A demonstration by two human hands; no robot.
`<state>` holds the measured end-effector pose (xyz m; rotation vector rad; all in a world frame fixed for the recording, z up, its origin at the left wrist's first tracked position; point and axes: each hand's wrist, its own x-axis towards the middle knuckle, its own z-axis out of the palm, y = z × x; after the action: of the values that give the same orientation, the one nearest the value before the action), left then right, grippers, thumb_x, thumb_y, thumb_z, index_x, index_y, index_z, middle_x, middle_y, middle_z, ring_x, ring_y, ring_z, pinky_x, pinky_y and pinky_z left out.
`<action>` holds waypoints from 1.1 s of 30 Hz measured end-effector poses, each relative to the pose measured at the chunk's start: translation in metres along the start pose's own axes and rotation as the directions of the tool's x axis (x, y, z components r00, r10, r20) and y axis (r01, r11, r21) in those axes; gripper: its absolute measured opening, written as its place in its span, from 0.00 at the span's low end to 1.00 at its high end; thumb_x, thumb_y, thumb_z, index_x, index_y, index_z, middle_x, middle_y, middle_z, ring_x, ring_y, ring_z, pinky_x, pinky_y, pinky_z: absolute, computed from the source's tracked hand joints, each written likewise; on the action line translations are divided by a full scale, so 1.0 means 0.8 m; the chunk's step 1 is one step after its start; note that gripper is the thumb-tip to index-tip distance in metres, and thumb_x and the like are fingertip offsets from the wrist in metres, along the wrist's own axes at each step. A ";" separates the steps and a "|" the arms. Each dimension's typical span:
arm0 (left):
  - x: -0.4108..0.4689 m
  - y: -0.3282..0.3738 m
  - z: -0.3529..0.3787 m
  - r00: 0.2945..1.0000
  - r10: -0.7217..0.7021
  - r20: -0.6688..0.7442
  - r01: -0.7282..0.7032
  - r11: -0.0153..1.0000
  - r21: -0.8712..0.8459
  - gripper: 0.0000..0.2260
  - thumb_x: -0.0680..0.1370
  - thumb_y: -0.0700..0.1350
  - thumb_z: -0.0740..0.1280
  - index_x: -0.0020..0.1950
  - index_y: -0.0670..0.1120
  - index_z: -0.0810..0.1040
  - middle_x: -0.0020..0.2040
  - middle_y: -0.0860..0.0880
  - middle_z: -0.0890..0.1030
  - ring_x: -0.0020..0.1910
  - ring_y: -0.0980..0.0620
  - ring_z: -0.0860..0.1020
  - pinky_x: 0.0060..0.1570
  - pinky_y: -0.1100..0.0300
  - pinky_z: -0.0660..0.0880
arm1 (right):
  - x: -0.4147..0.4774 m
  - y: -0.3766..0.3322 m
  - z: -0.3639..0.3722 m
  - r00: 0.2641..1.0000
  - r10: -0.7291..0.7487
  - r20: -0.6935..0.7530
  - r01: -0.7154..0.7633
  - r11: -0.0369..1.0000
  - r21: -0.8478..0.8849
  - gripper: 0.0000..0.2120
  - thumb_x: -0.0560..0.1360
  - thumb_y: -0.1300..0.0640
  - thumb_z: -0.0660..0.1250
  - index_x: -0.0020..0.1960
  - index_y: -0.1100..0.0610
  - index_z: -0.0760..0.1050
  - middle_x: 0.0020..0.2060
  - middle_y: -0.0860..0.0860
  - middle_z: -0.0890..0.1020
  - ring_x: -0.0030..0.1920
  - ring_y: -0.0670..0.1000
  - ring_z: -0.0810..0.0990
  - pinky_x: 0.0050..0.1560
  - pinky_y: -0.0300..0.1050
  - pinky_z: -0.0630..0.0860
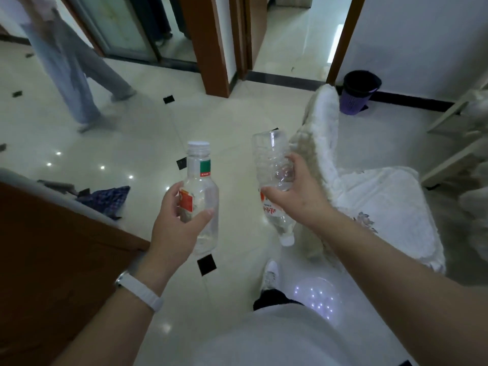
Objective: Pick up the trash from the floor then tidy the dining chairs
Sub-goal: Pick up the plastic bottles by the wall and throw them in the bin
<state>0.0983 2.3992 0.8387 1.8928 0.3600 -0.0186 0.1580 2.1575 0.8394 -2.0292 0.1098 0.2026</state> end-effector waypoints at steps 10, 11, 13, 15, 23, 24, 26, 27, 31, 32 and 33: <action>0.178 0.097 0.076 0.996 0.081 0.038 -0.084 0.995 0.062 0.31 0.65 0.56 0.77 0.66 0.64 0.69 0.58 0.55 0.80 0.56 0.54 0.79 0.61 0.48 0.76 | 0.162 -0.025 -0.088 0.994 0.033 -0.101 -0.026 0.997 0.067 0.37 0.70 0.49 0.75 0.71 0.41 0.58 0.50 0.39 0.74 0.43 0.37 0.77 0.39 0.28 0.69; 0.192 0.102 0.086 0.995 0.087 0.057 -0.091 0.993 0.070 0.31 0.65 0.56 0.77 0.65 0.66 0.69 0.58 0.56 0.80 0.56 0.54 0.79 0.61 0.50 0.76 | 0.170 -0.022 -0.093 0.993 0.044 -0.107 -0.037 0.997 0.069 0.36 0.69 0.49 0.75 0.70 0.40 0.59 0.51 0.40 0.75 0.43 0.38 0.77 0.41 0.30 0.71; 0.221 0.110 0.104 0.989 0.098 0.111 -0.107 0.991 0.077 0.29 0.69 0.50 0.78 0.63 0.66 0.69 0.57 0.56 0.79 0.56 0.54 0.79 0.59 0.54 0.75 | 0.188 -0.013 -0.100 0.988 0.061 -0.142 -0.052 0.997 0.065 0.36 0.68 0.48 0.76 0.69 0.39 0.59 0.52 0.41 0.76 0.45 0.39 0.78 0.47 0.37 0.74; 0.251 0.116 0.119 0.980 0.108 0.168 -0.120 0.991 0.063 0.27 0.72 0.45 0.77 0.61 0.68 0.70 0.57 0.57 0.79 0.56 0.55 0.78 0.56 0.56 0.75 | 0.209 -0.009 -0.106 0.980 0.091 -0.175 -0.079 0.994 0.073 0.37 0.67 0.46 0.75 0.70 0.39 0.59 0.52 0.41 0.76 0.46 0.40 0.78 0.52 0.43 0.76; 0.395 0.130 0.163 0.941 0.113 0.319 -0.129 0.991 0.028 0.27 0.73 0.42 0.76 0.58 0.69 0.69 0.53 0.59 0.79 0.50 0.62 0.79 0.47 0.68 0.72 | 0.320 -0.021 -0.120 0.940 0.188 -0.284 -0.158 0.979 0.125 0.38 0.69 0.49 0.75 0.72 0.45 0.59 0.50 0.41 0.76 0.46 0.43 0.79 0.51 0.48 0.79; 0.419 0.133 0.164 0.933 0.114 0.341 -0.129 0.991 0.022 0.27 0.73 0.42 0.76 0.58 0.70 0.69 0.54 0.60 0.79 0.51 0.62 0.79 0.47 0.69 0.72 | 0.343 -0.025 -0.119 0.936 0.197 -0.292 -0.168 0.978 0.123 0.38 0.68 0.48 0.75 0.72 0.44 0.58 0.51 0.42 0.76 0.47 0.44 0.80 0.51 0.50 0.80; 0.473 0.141 0.162 0.925 0.112 0.364 -0.121 0.993 0.003 0.27 0.73 0.44 0.75 0.59 0.70 0.69 0.56 0.61 0.78 0.54 0.60 0.78 0.48 0.68 0.72 | 0.392 -0.037 -0.111 0.926 0.214 -0.311 -0.189 0.976 0.109 0.39 0.67 0.47 0.76 0.71 0.42 0.58 0.52 0.42 0.75 0.48 0.46 0.80 0.51 0.56 0.81; 0.502 0.148 0.159 0.923 0.110 0.368 -0.117 0.993 -0.002 0.27 0.74 0.44 0.75 0.62 0.68 0.69 0.58 0.60 0.78 0.56 0.58 0.78 0.48 0.67 0.71 | 0.417 -0.046 -0.107 0.921 0.220 -0.323 -0.198 0.975 0.099 0.39 0.66 0.46 0.75 0.70 0.41 0.58 0.52 0.41 0.75 0.48 0.46 0.79 0.51 0.57 0.81; 0.614 0.172 0.144 0.923 0.101 0.371 -0.105 0.994 -0.010 0.29 0.75 0.45 0.74 0.72 0.58 0.67 0.62 0.55 0.77 0.59 0.54 0.76 0.47 0.67 0.70 | 0.515 -0.092 -0.088 0.930 0.203 -0.307 -0.207 0.978 0.022 0.40 0.67 0.45 0.76 0.72 0.42 0.57 0.50 0.39 0.74 0.47 0.44 0.79 0.52 0.53 0.80; 0.639 0.178 0.142 0.920 0.104 0.378 -0.107 0.994 -0.015 0.29 0.75 0.45 0.74 0.71 0.59 0.67 0.62 0.56 0.76 0.59 0.55 0.76 0.46 0.68 0.70 | 0.537 -0.104 -0.086 0.930 0.194 -0.311 -0.201 0.979 0.008 0.41 0.67 0.45 0.76 0.72 0.42 0.57 0.51 0.39 0.74 0.47 0.44 0.79 0.53 0.50 0.80; 0.665 0.185 0.142 0.914 0.111 0.391 -0.115 0.993 -0.014 0.29 0.75 0.45 0.74 0.71 0.59 0.67 0.62 0.56 0.76 0.59 0.55 0.76 0.46 0.68 0.70 | 0.557 -0.114 -0.084 0.927 0.183 -0.327 -0.194 0.981 0.001 0.41 0.67 0.44 0.76 0.73 0.43 0.57 0.51 0.39 0.74 0.46 0.44 0.79 0.52 0.48 0.79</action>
<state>0.6616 2.3763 0.8353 1.8634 -0.0243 -0.3187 0.6171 2.1434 0.8633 -2.0687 0.5149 -0.0147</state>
